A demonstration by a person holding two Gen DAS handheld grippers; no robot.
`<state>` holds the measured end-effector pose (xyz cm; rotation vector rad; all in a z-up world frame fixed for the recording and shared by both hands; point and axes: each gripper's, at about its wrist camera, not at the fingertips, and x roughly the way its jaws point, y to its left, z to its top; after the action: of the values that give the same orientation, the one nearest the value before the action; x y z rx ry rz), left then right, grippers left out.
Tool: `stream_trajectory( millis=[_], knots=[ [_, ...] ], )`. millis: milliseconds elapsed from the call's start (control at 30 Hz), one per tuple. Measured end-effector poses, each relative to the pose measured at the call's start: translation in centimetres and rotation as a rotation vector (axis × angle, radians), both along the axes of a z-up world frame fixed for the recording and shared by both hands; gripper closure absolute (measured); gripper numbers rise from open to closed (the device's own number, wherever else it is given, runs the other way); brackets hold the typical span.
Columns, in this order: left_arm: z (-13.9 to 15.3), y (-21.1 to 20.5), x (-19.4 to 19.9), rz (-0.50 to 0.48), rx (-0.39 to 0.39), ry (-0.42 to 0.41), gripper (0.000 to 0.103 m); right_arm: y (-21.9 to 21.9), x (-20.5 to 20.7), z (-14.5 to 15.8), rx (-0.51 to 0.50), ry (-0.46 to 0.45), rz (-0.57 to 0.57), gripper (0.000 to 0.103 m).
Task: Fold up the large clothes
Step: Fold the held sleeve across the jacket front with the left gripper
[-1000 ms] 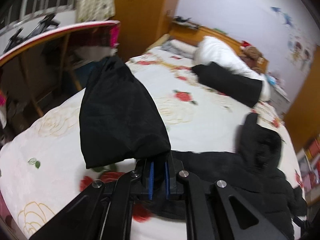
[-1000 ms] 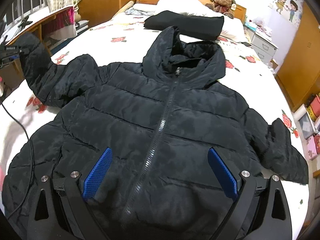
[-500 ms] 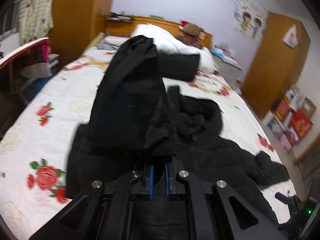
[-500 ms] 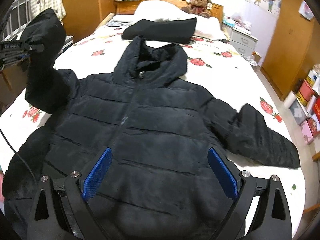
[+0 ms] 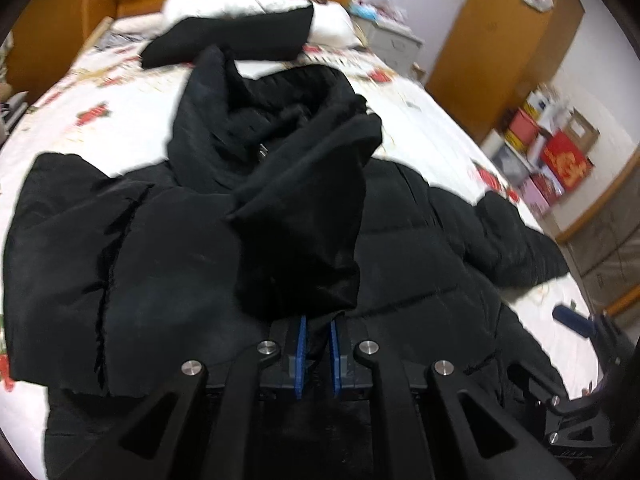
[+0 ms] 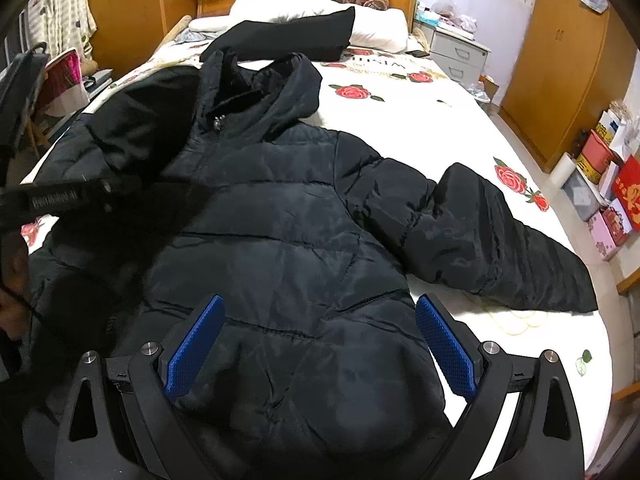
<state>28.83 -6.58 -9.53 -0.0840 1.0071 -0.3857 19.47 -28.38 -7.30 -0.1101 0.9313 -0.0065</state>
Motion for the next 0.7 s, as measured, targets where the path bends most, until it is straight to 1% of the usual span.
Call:
stream_trajectory(
  millis=[67, 200, 300, 367, 400, 433, 467, 533, 600, 700],
  knots=[
    [-0.7, -0.6, 0.0, -0.025, -0.004, 0.026, 0.091, 0.1, 0.3, -0.2, -0.009, 0.003, 0.001, 0.007],
    [-1.4, -1.7, -0.4, -0.073, -0.044, 0.072, 0.085, 0.6, 0.7, -0.2, -0.022, 0.004, 0.01, 0.007],
    [-0.8, -1.7, -1.1, -0.095, -0.067, 0.075, 0.074, 1.2, 0.9, 0.3, -0.031, 0.0, 0.015, 0.007],
    [-0.1, -1.4, -1.5, -0.098, -0.082, 0.052, 0.06, 1.6, 1.0, 0.7, -0.036, -0.006, 0.02, 0.007],
    [0.5, -1.1, -1.9, -0.114, -0.106, 0.039, 0.057, 1.8, 1.0, 0.9, -0.037, -0.009, 0.023, 0.007],
    [0.9, -0.6, -2.2, -0.114, -0.114, 0.029, 0.053, 2.1, 1.0, 1.2, -0.037, -0.013, 0.027, 0.007],
    [1.5, 0.0, -2.5, -0.113, -0.123, 0.019, 0.05, 2.3, 1.1, 1.4, -0.036, -0.015, 0.03, 0.007],
    [2.7, 1.1, -2.9, -0.102, -0.134, -0.007, 0.049, 3.0, 1.1, 1.9, -0.025, -0.022, 0.041, 0.007],
    [3.8, 2.9, -3.2, -0.075, -0.137, -0.036, 0.049, 3.4, 1.5, 2.2, 0.015, -0.021, 0.051, 0.007],
    [4.7, 6.7, -2.9, 0.009, -0.11, -0.078, 0.049, 4.1, 2.8, 1.9, 0.075, -0.005, 0.063, 0.007]
  ],
)
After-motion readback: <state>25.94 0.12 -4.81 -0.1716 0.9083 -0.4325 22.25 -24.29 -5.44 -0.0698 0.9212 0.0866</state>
